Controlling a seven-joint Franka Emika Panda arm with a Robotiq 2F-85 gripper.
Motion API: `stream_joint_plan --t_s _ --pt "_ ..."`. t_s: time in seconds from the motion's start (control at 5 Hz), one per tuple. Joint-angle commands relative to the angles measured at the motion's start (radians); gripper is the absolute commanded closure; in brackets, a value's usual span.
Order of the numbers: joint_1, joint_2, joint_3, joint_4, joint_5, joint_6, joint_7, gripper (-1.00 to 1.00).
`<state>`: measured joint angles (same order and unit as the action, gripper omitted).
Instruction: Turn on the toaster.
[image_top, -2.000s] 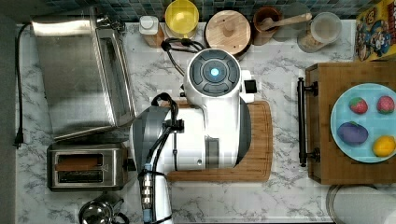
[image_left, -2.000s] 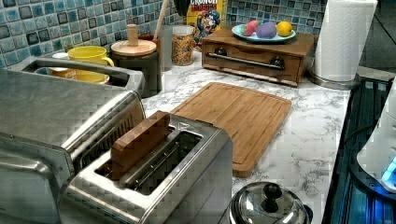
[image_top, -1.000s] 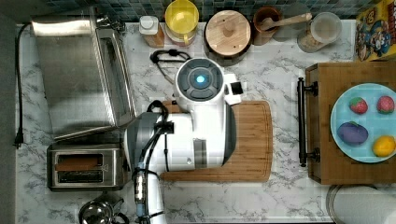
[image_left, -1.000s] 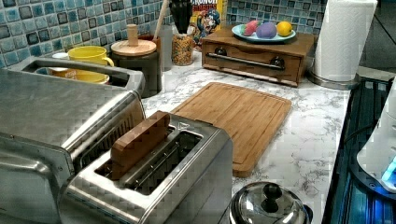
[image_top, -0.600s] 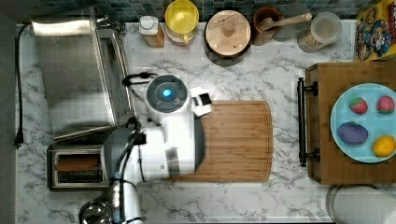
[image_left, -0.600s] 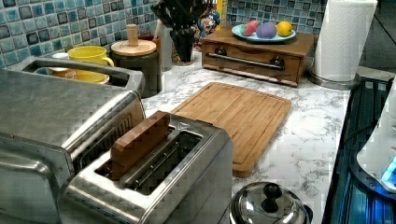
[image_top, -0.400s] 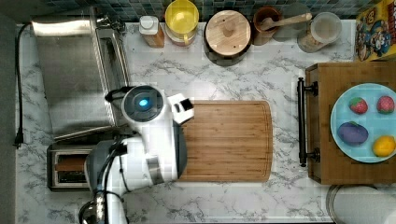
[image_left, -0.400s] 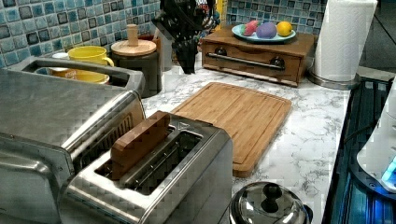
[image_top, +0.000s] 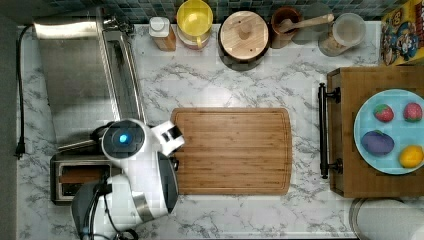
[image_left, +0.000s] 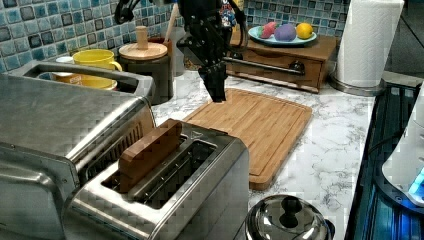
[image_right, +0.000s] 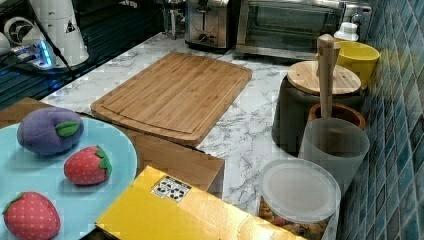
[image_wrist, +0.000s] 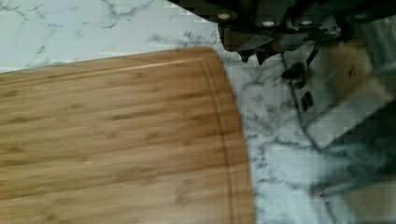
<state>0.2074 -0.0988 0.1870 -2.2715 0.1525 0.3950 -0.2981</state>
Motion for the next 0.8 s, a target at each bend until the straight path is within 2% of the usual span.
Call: stream_joint_plan --t_s 0.2,0.4,0.6,0.8 --pt "0.071 -0.183 0.023 -0.093 0.132 0.077 -0.157 1.00" --pt "0.088 -0.178 0.042 -0.111 0.168 0.112 -0.190 1.00" --pt "0.097 -0.137 0.072 -0.089 0.137 0.116 -0.135 1.00" --pt "0.090 -0.090 0.081 -0.062 0.057 0.104 -0.049 1.00"
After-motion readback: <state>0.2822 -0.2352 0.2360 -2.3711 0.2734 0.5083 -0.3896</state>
